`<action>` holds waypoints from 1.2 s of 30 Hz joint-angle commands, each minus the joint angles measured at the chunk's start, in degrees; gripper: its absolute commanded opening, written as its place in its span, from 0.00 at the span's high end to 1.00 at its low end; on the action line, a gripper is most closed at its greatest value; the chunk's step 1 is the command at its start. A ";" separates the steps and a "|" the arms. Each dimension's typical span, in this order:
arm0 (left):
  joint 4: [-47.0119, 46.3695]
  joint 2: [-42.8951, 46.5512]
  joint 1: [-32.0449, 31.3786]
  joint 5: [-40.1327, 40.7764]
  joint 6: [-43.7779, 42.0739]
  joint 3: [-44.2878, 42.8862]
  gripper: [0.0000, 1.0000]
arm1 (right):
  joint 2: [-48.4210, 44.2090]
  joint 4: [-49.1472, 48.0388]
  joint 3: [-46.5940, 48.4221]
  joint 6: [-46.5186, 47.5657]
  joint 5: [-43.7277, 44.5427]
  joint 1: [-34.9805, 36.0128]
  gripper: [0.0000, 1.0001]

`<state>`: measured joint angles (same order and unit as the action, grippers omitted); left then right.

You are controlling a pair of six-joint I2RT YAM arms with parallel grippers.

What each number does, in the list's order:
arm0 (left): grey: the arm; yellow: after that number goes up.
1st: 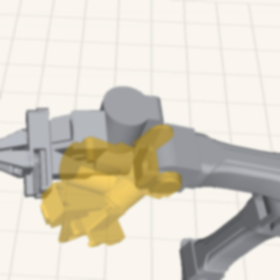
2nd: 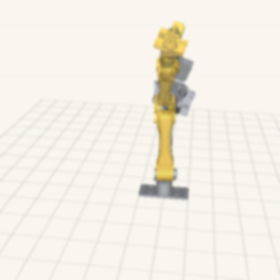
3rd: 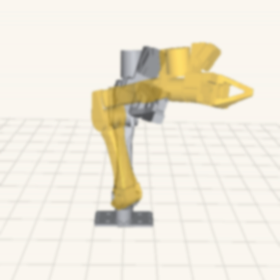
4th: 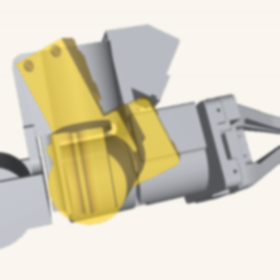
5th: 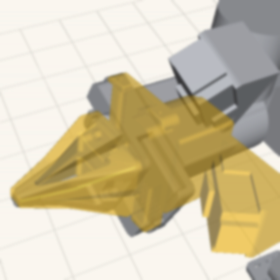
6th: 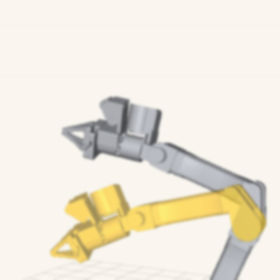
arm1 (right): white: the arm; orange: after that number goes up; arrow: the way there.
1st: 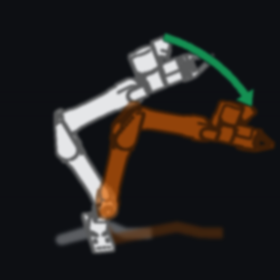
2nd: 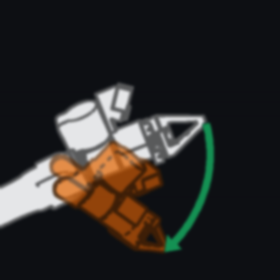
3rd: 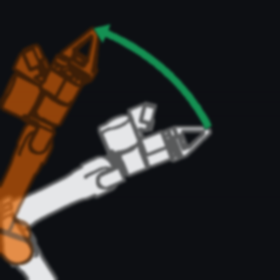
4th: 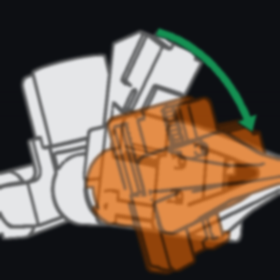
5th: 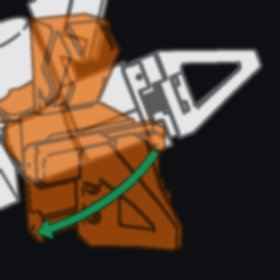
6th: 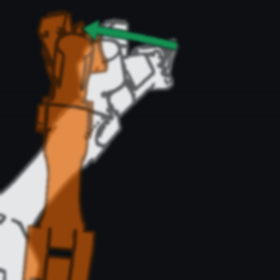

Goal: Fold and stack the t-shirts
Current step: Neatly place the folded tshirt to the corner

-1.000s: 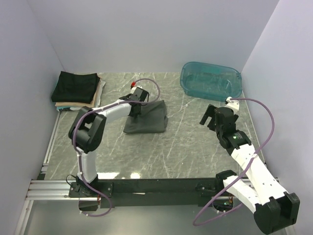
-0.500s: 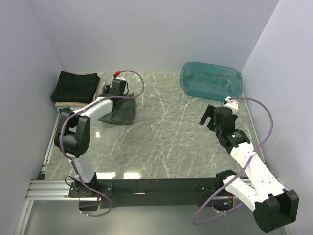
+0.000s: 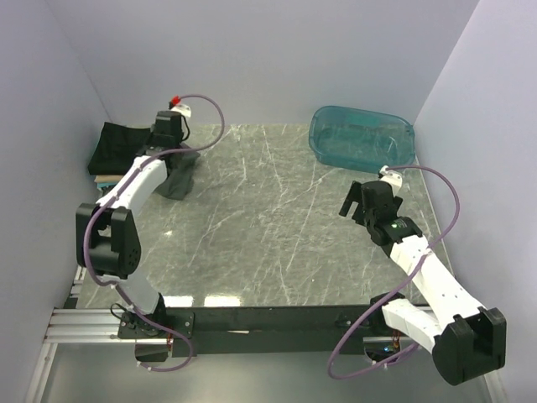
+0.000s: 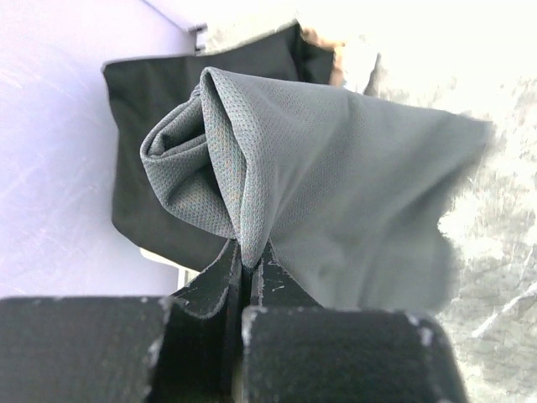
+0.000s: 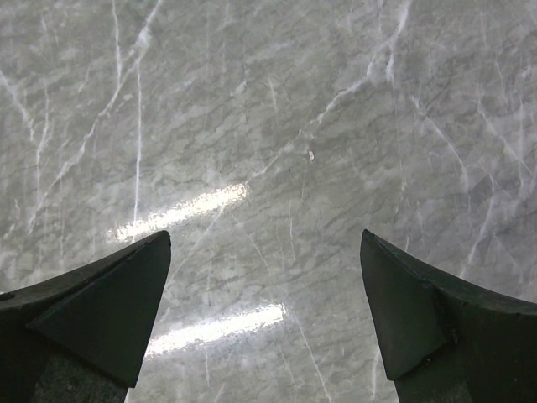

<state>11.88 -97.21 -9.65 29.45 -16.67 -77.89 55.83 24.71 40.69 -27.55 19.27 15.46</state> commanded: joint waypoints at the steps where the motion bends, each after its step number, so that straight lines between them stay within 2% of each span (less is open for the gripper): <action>1: 1.21 3.60 1.56 -5.19 -0.91 -4.29 0.99 | 1.03 -0.80 1.15 0.30 0.42 -0.52 0.00; 25: 8.51 6.68 2.62 -4.41 -4.51 -16.07 0.99 | 2.09 -0.89 1.33 0.48 -0.90 -0.61 0.00; 36: 8.69 4.66 6.74 -5.89 -4.78 -19.32 0.99 | 2.79 -0.80 1.41 0.39 -0.28 -0.79 0.00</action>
<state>22.11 -93.49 -4.49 24.25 -20.32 -93.73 58.30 24.71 40.71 -27.38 17.85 15.11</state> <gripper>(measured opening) 0.035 0.997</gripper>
